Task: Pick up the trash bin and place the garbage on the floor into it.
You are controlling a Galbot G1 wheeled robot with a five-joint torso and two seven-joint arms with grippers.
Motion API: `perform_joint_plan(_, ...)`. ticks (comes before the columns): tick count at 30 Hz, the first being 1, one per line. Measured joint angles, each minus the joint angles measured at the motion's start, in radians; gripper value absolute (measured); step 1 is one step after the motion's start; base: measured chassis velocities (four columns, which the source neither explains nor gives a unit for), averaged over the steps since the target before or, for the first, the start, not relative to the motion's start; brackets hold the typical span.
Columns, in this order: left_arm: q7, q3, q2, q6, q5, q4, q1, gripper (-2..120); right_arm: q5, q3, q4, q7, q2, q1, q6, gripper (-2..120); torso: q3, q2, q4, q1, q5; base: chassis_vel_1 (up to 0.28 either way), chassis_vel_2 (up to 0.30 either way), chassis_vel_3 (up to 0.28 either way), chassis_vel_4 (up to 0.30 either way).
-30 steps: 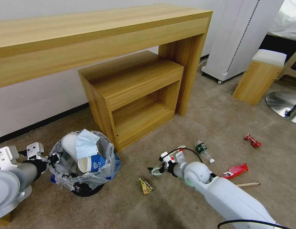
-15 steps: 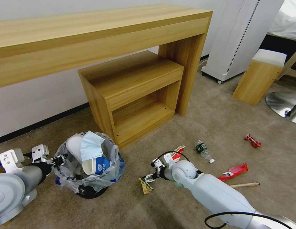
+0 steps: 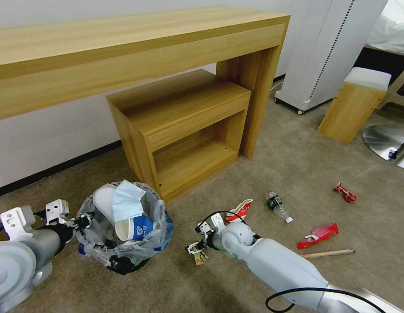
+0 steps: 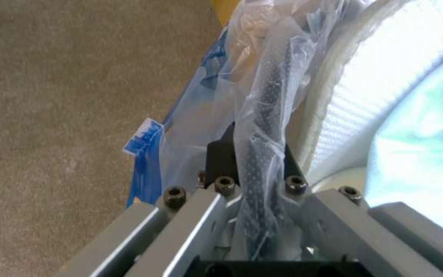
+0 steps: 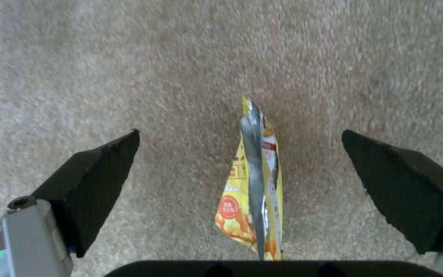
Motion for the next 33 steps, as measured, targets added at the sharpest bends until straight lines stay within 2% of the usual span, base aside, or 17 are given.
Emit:
perform_joint_plan(11,0.0,0.007,0.005,0.0,0.003,-0.005,-0.005,1,-0.044,-0.005,-0.01,-0.003,-0.01,-0.032,0.002,100,0.0,0.0,0.0,0.0,0.0001,0.0,0.0,0.0,0.0)
perform_joint_plan(12,0.0,0.009,0.003,0.0,0.003,-0.004,-0.007,1,-0.048,-0.005,-0.012,-0.006,-0.013,-0.036,0.002,95,0.0,0.0,-0.0001,0.0,0.0001,0.0,0.0,0.0,0.0)
perform_joint_plan(14,0.0,0.009,0.003,0.0,0.004,-0.004,-0.007,1,-0.051,-0.005,-0.014,-0.008,-0.014,-0.038,0.002,93,0.0,0.0,-0.0001,0.0,0.0001,0.0,0.0,0.0,0.0)
perform_joint_plan(16,0.0,0.009,0.003,0.0,0.005,-0.002,-0.008,1,-0.059,-0.005,-0.019,-0.016,-0.015,-0.044,0.003,80,0.0,0.0,-0.0001,0.0,0.0001,0.0,0.0,0.0,0.0)
perform_joint_plan(19,0.001,0.01,0.003,0.0,0.006,-0.001,-0.008,1,-0.062,-0.004,-0.019,-0.018,-0.015,-0.046,0.003,74,0.0,0.0,0.0,0.0,0.0001,0.0,0.0,0.0,0.0)
perform_joint_plan(21,0.001,0.01,0.003,0.0,0.007,0.001,-0.008,1,-0.065,-0.003,-0.016,-0.02,-0.016,-0.047,0.003,62,0.0,0.0,-0.0001,0.0,0.0001,0.0,0.0,0.0,0.0)
perform_joint_plan(22,0.001,0.01,0.003,0.0,0.007,0.001,-0.008,1,-0.065,-0.003,-0.016,-0.02,-0.016,-0.047,0.003,62,0.0,0.0,-0.0001,0.0,0.0001,0.0,0.0,0.0,0.0)
perform_joint_plan(24,0.002,0.01,0.004,0.0,0.008,0.002,-0.008,1,-0.066,0.0,-0.009,-0.022,-0.019,-0.048,0.003,52,0.0,0.0,0.0,0.0,0.0001,0.0,0.0,0.0,0.0)
perform_joint_plan(25,0.002,0.01,0.004,0.0,0.008,0.002,-0.008,1,-0.066,0.0,-0.009,-0.022,-0.019,-0.048,0.003,52,0.0,0.0,0.0,0.0,0.0001,0.0,0.0,0.0,0.0)
perform_joint_plan(27,0.003,0.01,0.005,0.0,0.008,0.002,-0.009,1,-0.066,0.003,-0.002,-0.024,-0.023,-0.049,0.004,41,0.0,0.0,0.0,0.0,0.0001,0.0,0.0,0.0,0.0)
perform_joint_plan(31,0.004,0.01,0.005,-0.001,0.009,0.003,-0.009,1,-0.067,0.008,0.002,-0.024,-0.026,-0.05,0.004,31,0.0,0.0,0.0,0.0,0.0001,0.0,0.0,0.0,0.0)
perform_joint_plan(33,0.004,0.011,0.005,-0.001,0.01,0.005,-0.01,1,-0.069,0.011,0.003,-0.024,-0.03,-0.051,0.004,21,0.0,0.0,0.0,0.0,0.0001,0.0,0.0,0.0,0.0)
